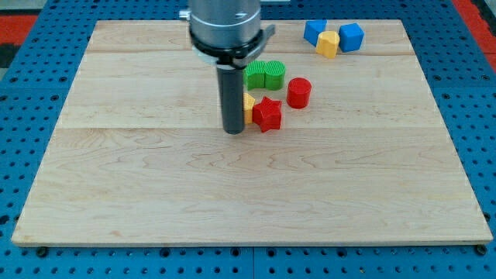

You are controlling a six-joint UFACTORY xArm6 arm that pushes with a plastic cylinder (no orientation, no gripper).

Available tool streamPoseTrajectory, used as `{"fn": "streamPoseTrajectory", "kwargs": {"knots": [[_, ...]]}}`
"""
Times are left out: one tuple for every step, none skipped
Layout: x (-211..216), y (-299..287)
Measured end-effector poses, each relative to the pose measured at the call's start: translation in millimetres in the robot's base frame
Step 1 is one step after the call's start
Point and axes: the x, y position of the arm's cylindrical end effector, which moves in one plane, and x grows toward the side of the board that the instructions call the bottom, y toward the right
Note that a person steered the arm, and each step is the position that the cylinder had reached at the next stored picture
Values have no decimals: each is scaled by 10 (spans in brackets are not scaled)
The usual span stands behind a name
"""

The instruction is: Move the red star to the bottom left of the red circle

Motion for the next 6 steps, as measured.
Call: {"fn": "streamPoseTrajectory", "kwargs": {"knots": [[-30, 308], [-37, 474], [-37, 475], [-25, 127], [-25, -411], [-99, -1013]]}}
